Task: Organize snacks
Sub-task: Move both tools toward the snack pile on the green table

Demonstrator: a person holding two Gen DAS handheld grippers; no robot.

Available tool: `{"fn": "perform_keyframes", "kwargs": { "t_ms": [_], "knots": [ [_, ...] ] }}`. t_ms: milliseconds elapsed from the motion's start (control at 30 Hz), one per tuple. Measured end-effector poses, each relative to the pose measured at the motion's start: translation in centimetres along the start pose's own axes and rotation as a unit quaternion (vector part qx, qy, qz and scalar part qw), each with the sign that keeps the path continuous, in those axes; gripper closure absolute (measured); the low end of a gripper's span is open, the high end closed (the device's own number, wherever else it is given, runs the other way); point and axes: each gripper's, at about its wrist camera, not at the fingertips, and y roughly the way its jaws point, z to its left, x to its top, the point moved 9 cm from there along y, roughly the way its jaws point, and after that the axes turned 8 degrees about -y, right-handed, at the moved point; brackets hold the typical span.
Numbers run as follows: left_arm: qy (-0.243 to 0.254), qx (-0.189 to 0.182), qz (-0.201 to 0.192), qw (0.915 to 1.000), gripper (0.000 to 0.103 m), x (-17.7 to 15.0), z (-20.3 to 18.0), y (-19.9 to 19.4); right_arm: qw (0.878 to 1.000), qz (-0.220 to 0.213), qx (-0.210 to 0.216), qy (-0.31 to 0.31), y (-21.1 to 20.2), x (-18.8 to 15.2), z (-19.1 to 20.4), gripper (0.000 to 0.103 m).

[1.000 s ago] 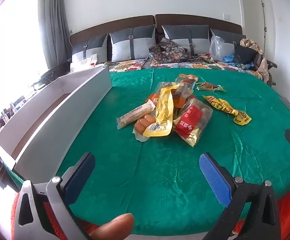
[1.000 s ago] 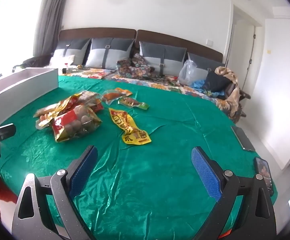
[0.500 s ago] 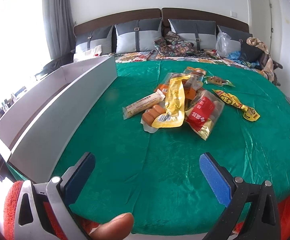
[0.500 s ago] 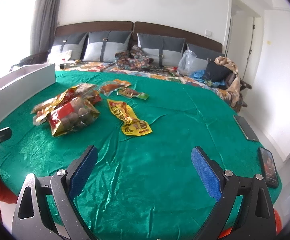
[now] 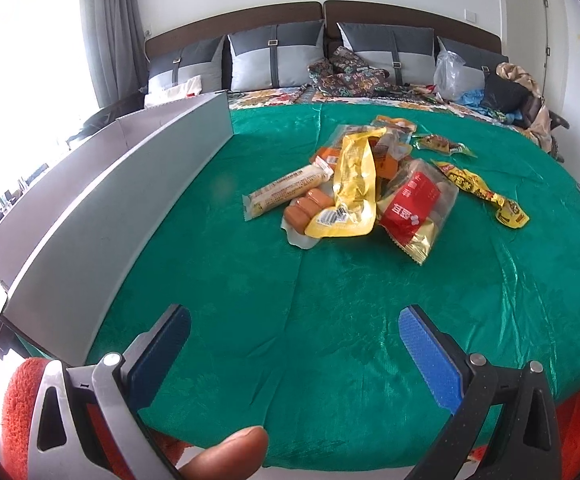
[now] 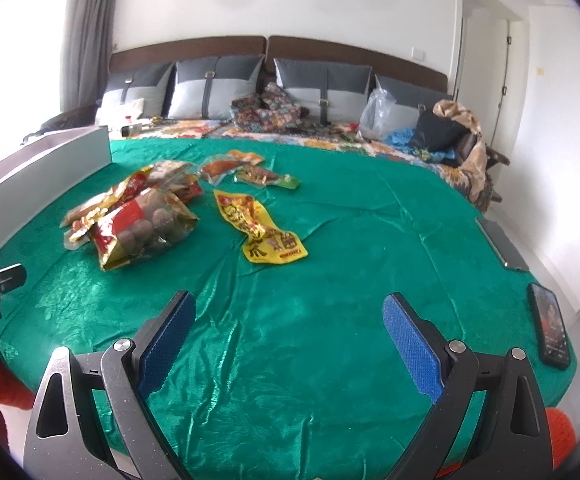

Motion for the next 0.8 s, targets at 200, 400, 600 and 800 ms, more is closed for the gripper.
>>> {"fn": "perform_keyframes", "kwargs": {
  "t_ms": [200, 400, 600, 800],
  "knots": [
    [0.014, -0.004, 0.043, 0.9989, 0.0, -1.5, -0.4, 1.8, 0.998, 0.065, -0.002, 0.008, 2.9, -2.4, -0.1, 0.007],
    [0.019, 0.0, 0.068, 0.9975, 0.0, -2.3, -0.8, 3.2, 0.994, 0.109, -0.009, 0.017, 4.1, -4.6, -0.8, 0.007],
    [0.021, 0.014, 0.091, 0.9956, 0.0, -2.7, -0.3, 5.1, 0.989, 0.147, -0.008, 0.019, 5.2, -6.3, -0.9, 0.007],
    [0.003, 0.0, 0.097, 0.9952, 0.0, -2.7, 0.2, 5.4, 0.989, 0.141, 0.002, 0.034, 5.3, -6.5, -1.0, 0.007]
  ]
}}
